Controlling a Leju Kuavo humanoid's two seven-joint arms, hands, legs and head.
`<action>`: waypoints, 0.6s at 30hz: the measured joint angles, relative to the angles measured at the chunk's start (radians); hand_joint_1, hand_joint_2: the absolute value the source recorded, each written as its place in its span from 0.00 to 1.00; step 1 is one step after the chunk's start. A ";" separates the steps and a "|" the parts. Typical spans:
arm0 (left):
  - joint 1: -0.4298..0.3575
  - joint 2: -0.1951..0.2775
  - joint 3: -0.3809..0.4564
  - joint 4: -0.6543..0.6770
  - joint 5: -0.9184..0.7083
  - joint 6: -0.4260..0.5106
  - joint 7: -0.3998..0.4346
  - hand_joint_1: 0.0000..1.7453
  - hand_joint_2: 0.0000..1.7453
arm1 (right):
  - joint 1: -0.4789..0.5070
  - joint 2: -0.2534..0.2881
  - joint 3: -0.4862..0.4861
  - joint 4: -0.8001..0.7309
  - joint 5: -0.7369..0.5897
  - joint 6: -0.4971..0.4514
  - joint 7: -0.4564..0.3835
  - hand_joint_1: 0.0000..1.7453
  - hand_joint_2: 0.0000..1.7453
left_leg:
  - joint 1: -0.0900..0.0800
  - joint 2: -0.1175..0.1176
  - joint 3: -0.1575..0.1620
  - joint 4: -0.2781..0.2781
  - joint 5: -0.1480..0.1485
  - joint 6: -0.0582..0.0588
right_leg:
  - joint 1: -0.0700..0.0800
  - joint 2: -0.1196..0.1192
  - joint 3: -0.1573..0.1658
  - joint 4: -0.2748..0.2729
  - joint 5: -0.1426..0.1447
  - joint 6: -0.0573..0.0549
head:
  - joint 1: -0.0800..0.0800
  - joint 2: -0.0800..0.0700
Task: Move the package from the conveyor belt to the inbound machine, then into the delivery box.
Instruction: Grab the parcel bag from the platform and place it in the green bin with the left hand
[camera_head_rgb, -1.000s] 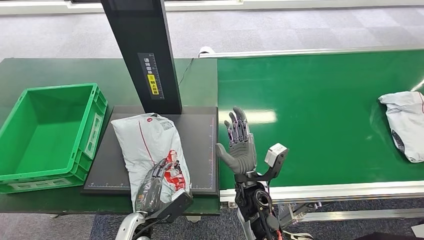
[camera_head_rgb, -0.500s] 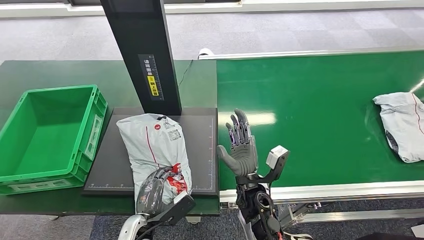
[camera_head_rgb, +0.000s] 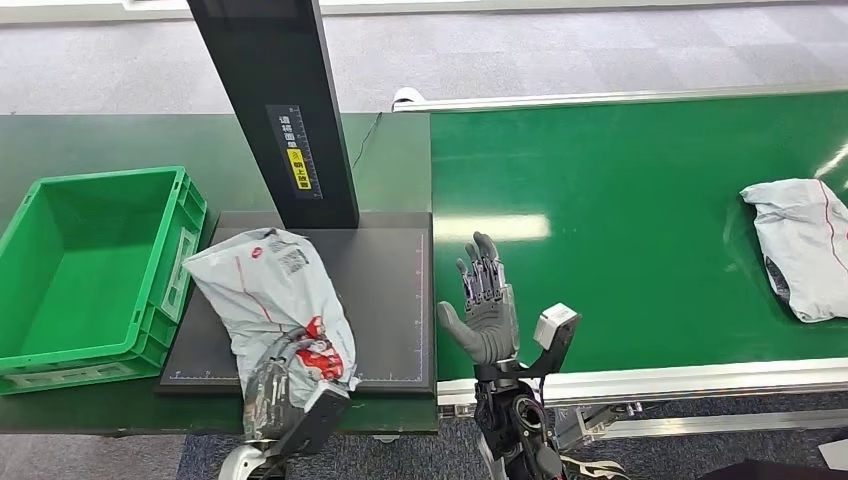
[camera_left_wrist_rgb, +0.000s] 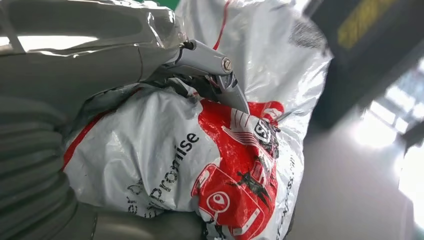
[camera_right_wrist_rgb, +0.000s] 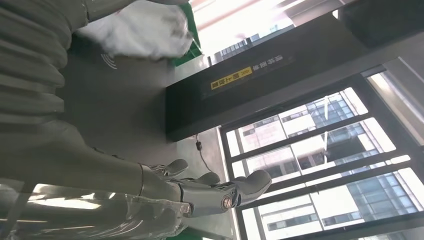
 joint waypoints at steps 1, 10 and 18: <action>0.014 -0.002 0.005 -0.033 0.034 0.029 -0.029 1.00 1.00 | 0.003 0.000 -0.001 0.000 0.000 -0.002 -0.001 0.00 1.00 | 0.000 0.000 -0.001 0.000 0.000 0.000 | 0.000 0.000 -0.001 0.000 0.000 0.000 | 0.000 0.000; 0.139 -0.014 -0.001 -0.359 0.258 0.217 -0.254 1.00 1.00 | 0.003 0.001 -0.011 0.004 -0.008 -0.012 -0.010 0.00 1.00 | 0.000 0.000 -0.005 0.000 -0.001 0.000 | 0.000 0.000 -0.005 0.000 0.000 0.000 | 0.000 0.000; 0.202 -0.048 -0.001 -0.557 0.314 0.222 -0.371 1.00 1.00 | -0.005 0.000 -0.014 0.023 -0.012 -0.013 -0.026 0.00 1.00 | 0.000 0.001 -0.006 0.000 -0.001 0.000 | 0.000 0.000 -0.006 0.000 0.000 0.000 | 0.000 0.000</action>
